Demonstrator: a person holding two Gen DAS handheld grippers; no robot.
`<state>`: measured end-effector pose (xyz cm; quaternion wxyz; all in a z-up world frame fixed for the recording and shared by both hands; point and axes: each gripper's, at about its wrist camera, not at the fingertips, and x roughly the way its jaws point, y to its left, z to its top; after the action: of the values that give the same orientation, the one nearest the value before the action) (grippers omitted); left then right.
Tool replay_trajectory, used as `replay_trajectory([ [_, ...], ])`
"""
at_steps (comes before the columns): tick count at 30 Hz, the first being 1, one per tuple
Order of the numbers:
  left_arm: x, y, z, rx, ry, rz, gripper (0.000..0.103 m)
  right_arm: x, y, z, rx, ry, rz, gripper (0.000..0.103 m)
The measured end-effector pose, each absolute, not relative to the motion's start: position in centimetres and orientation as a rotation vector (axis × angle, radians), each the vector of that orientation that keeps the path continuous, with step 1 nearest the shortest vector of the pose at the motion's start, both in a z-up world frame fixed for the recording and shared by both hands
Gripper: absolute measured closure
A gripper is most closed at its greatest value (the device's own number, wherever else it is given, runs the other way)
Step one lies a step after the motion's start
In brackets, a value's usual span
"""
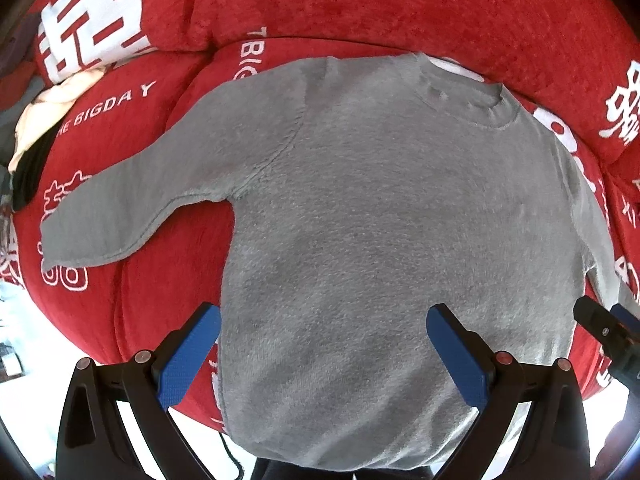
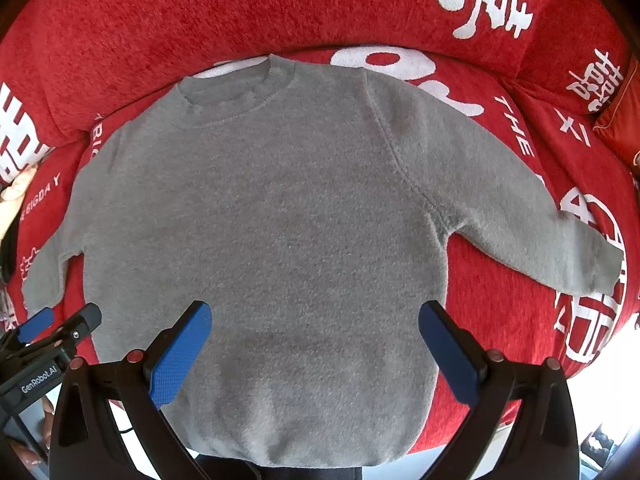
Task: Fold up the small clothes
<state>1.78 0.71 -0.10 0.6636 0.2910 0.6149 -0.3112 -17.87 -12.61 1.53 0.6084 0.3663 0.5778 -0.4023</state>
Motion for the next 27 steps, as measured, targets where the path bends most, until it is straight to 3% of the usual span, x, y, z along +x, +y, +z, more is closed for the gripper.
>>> replay_trajectory([
  [21,3.8,3.2,-0.5,0.594,1.427,-0.729,0.000,-15.4,-10.1,1.8,0.774,1.363,-0.908,0.000],
  [27,8.1,6.5,-1.1,0.407,1.482,-0.711,0.000,-13.0,-8.6,1.7,0.754,1.362,-0.851,0.000],
])
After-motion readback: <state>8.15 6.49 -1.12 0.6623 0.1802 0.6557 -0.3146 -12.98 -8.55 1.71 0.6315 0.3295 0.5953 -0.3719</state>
